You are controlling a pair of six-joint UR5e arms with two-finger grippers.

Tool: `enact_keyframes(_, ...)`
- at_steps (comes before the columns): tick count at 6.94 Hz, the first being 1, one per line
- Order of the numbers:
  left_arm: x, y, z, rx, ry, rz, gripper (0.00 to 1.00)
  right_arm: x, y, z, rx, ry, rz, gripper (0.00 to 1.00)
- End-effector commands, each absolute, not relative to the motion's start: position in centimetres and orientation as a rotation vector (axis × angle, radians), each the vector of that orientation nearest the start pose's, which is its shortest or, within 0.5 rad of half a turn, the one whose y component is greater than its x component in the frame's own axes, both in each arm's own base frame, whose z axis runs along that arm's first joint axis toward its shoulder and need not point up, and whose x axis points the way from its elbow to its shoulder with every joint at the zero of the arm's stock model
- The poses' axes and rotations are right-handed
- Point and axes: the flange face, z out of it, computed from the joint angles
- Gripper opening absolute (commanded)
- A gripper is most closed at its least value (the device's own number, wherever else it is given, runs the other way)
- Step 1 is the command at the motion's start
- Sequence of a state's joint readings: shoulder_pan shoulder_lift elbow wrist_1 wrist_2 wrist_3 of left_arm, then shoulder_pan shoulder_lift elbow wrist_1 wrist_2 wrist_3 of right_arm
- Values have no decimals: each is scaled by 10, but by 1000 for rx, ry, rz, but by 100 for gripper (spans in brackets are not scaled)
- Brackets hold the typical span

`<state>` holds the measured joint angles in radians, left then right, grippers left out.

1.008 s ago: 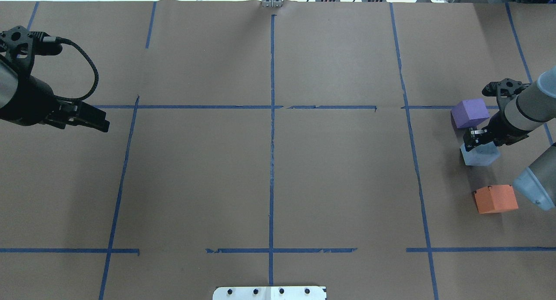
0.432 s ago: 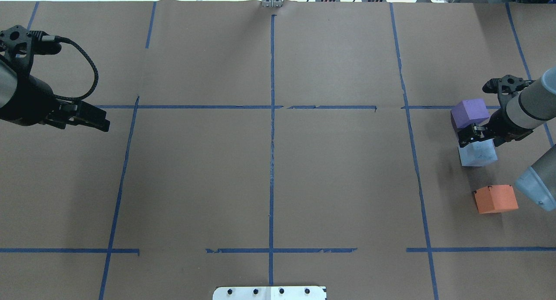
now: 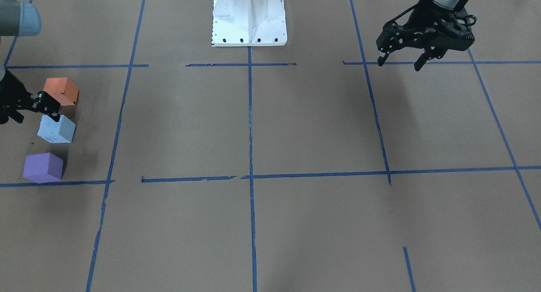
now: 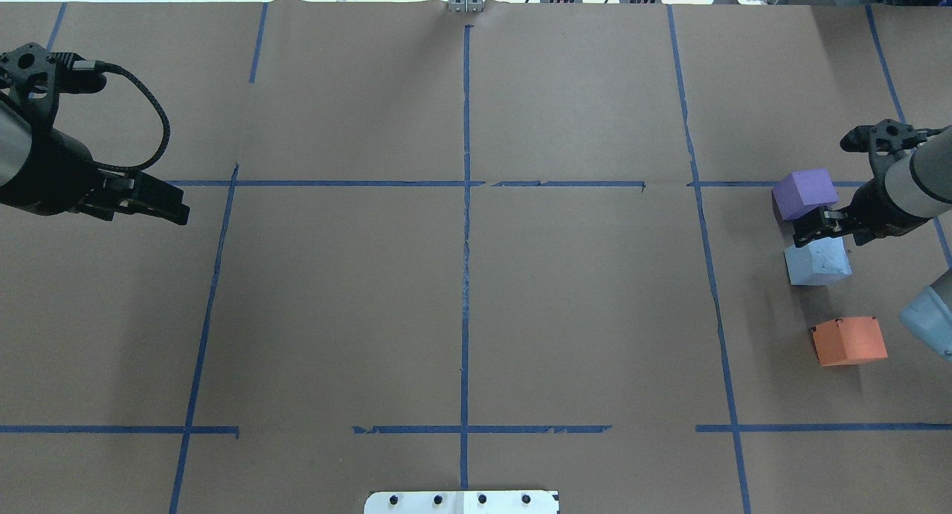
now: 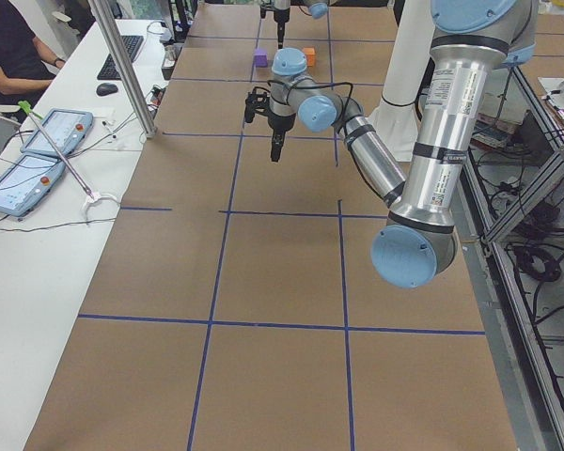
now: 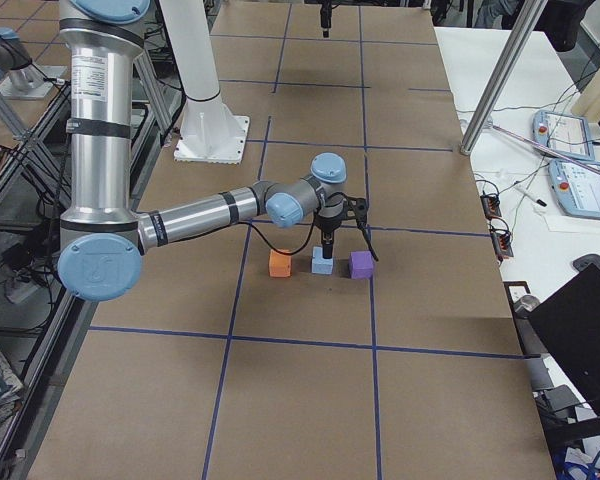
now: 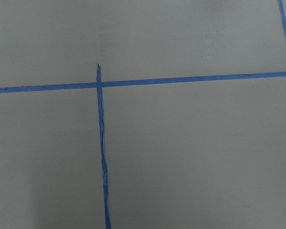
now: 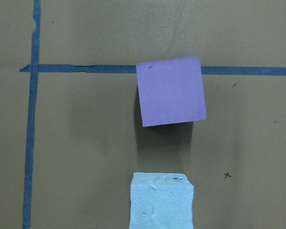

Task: Place blue block between orange and purple blocks

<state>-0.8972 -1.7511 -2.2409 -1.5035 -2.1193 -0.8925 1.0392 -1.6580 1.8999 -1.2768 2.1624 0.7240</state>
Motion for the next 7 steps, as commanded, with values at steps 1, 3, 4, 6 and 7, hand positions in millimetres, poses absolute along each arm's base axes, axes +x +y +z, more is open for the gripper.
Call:
enact_keyframes(1,218,-417,297,207,857,88,100,-95,-428,517,102,-819,36,100)
enact_keyframes(3,155,-420,362,260,740,252,100,-2,-402,561,127,-888,24,100)
enact_keyframes(4,92,-413,405,272,676,287,100,12,-385,580,120,-872,-10,100)
enact_keyframes(6,-4,-422,491,253,681,382,100,50,-368,603,99,-842,-53,100)
enact_keyframes(7,-50,-429,534,254,655,397,100,54,-373,602,82,-834,-67,100)
